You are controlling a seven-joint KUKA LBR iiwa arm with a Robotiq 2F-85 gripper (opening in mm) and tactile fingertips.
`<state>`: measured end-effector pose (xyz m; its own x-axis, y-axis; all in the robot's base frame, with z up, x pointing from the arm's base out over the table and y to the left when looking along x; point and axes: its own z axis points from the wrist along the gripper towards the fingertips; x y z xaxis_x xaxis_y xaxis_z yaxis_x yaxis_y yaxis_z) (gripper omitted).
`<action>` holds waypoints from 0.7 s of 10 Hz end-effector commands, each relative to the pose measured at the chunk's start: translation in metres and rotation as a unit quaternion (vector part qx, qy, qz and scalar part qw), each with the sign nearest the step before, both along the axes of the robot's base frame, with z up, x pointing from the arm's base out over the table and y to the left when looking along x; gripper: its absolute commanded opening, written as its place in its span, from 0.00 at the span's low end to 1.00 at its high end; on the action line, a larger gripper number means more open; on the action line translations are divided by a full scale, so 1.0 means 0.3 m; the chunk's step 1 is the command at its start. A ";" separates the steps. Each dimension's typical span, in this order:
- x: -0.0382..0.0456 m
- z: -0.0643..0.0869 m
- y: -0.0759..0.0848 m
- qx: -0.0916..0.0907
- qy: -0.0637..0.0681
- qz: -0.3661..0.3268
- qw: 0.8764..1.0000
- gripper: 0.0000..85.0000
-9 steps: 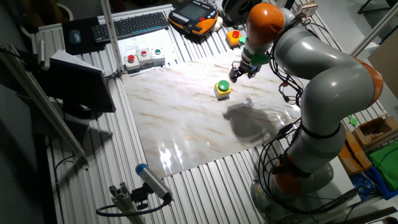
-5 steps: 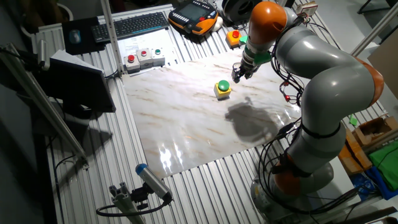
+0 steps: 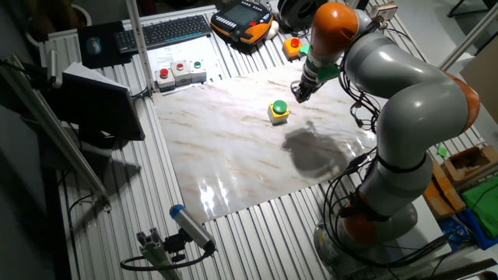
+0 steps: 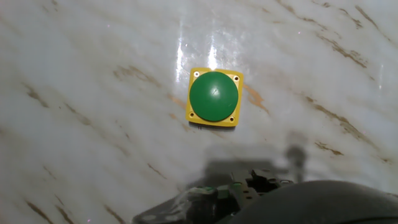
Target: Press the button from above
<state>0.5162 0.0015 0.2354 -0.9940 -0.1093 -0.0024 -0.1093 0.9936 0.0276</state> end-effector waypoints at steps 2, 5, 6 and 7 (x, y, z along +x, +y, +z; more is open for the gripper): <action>0.003 -0.010 0.001 0.002 -0.001 -0.002 1.000 0.01; 0.008 -0.025 0.000 0.004 -0.003 -0.002 1.000 0.01; 0.009 -0.024 0.000 0.004 -0.002 -0.002 1.000 0.01; 0.012 -0.030 0.000 0.004 -0.001 -0.002 1.000 0.01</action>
<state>0.5203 0.0016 0.2254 -0.9943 -0.1061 -0.0061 -0.1063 0.9937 0.0348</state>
